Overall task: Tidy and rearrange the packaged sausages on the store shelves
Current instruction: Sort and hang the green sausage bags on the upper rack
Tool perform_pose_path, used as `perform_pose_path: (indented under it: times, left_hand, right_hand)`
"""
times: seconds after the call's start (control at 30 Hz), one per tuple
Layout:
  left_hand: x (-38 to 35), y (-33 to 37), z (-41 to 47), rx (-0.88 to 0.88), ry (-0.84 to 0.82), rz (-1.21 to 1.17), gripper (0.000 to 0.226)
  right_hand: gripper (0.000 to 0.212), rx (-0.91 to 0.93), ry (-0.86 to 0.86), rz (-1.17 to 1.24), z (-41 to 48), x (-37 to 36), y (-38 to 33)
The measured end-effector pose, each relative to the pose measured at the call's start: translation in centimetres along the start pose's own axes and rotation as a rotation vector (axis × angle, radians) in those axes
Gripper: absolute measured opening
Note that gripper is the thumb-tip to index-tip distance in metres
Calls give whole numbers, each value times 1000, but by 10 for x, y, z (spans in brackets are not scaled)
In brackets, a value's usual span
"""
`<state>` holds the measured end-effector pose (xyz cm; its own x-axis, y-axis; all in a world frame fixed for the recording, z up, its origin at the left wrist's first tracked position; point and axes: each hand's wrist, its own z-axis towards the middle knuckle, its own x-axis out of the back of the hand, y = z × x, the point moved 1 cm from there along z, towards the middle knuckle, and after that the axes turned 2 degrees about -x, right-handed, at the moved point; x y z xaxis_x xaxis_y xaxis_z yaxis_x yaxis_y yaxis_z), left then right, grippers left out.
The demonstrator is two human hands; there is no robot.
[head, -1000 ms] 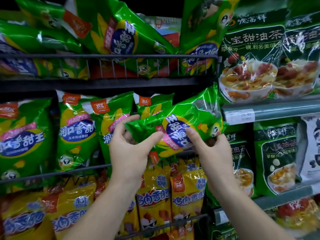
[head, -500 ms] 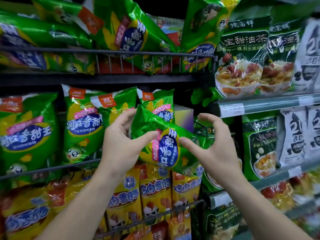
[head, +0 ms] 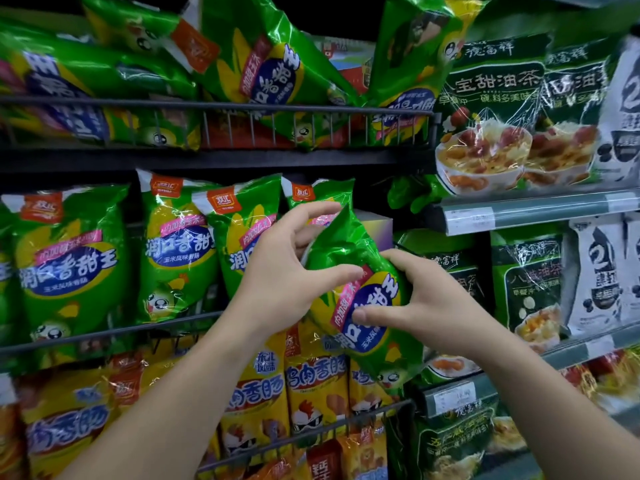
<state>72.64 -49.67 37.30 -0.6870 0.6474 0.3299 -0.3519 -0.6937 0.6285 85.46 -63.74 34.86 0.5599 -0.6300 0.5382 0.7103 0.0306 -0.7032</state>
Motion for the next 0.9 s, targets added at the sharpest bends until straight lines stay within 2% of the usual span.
perform_pose_path:
  times: [0.13,0.23,0.4,0.5,0.57,0.7,0.9]
  left_hand:
    - [-4,4,9,-49,72,137,70]
    - [-9,-1,14,19,137,66,79]
    - [-39,-8,20,207,19,-22,74]
    - [-62,-13,26,240,-76,20,83]
    - [-73,-15,32,209,-83,18,79]
    - [-80,-10,50,153,-15,30,63]
    - [-85,-14,72,131,118,82,63]
  right_hand:
    - [44,13,127,76,3,9,7]
    - [46,15,231,154,7,22,13]
    - [58,33,337,317,15,43,21]
    - [57,43,330,429,21,55,25]
    - [55,55,316,459,25,59,27]
    - [46,106,314,521,33,68,31]
    - [37,183,286,585,53,77,34]
